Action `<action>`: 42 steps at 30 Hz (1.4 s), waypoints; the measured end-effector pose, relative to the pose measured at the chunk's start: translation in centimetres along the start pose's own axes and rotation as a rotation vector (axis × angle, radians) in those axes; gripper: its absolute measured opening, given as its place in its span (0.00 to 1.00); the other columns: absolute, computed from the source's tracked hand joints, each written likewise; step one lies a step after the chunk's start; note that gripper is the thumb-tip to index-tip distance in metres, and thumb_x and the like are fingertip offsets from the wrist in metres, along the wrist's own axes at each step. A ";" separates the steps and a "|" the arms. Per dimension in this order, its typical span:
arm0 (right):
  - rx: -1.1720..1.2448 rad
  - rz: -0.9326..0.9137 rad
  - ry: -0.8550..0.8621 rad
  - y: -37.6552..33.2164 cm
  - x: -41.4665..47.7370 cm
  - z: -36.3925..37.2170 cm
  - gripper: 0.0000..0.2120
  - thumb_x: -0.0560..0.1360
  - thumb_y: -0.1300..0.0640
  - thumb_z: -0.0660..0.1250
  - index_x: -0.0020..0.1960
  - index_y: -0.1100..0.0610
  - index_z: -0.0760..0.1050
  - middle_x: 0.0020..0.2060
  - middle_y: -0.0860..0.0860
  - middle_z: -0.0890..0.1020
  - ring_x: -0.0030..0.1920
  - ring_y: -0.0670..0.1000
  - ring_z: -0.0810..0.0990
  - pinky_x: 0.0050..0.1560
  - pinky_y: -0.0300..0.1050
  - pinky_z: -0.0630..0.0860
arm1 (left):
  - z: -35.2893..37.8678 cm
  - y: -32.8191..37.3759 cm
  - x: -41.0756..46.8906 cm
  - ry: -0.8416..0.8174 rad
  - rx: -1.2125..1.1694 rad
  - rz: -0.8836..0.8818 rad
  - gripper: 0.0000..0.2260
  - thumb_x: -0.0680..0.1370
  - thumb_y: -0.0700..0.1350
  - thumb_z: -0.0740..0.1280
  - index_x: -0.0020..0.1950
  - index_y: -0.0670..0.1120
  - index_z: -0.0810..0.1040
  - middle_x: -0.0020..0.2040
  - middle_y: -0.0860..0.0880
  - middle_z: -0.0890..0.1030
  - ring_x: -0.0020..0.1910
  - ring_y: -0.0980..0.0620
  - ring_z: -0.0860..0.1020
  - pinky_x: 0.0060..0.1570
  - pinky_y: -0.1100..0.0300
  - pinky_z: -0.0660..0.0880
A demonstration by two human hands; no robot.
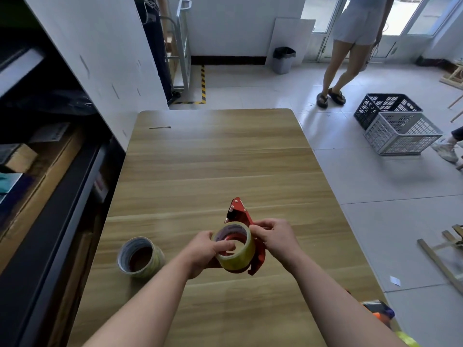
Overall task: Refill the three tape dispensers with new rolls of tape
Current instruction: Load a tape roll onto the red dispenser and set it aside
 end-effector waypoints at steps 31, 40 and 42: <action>0.349 0.158 -0.286 0.0 -1.1 1.3 0.19 0.75 0.53 0.70 0.62 0.58 0.72 0.49 0.57 0.83 0.47 0.54 0.82 0.43 0.48 0.81 | -2.3 1.0 0.7 0.266 0.056 0.131 0.27 0.67 0.57 0.75 0.57 0.40 0.79 0.47 0.42 0.84 0.41 0.48 0.83 0.35 0.54 0.80; 0.379 0.145 -0.313 -1.2 -1.5 1.6 0.27 0.69 0.57 0.76 0.64 0.59 0.69 0.57 0.63 0.80 0.50 0.56 0.83 0.45 0.51 0.82 | -2.0 1.5 0.1 0.373 0.218 0.258 0.38 0.60 0.63 0.76 0.63 0.43 0.76 0.52 0.45 0.83 0.47 0.47 0.83 0.36 0.55 0.80; 0.356 0.143 -0.313 -1.0 -1.4 1.6 0.28 0.68 0.56 0.77 0.63 0.58 0.69 0.56 0.63 0.80 0.52 0.57 0.83 0.53 0.60 0.81 | -2.0 1.6 -0.1 0.388 0.264 0.288 0.38 0.57 0.66 0.74 0.59 0.45 0.78 0.50 0.45 0.83 0.47 0.46 0.82 0.42 0.50 0.82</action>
Point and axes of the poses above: each hand's wrist, its own x-axis towards the middle knuckle, its own z-axis out of the palm, y = z × x, the point moved 4 cm from there along x, towards the middle knuckle
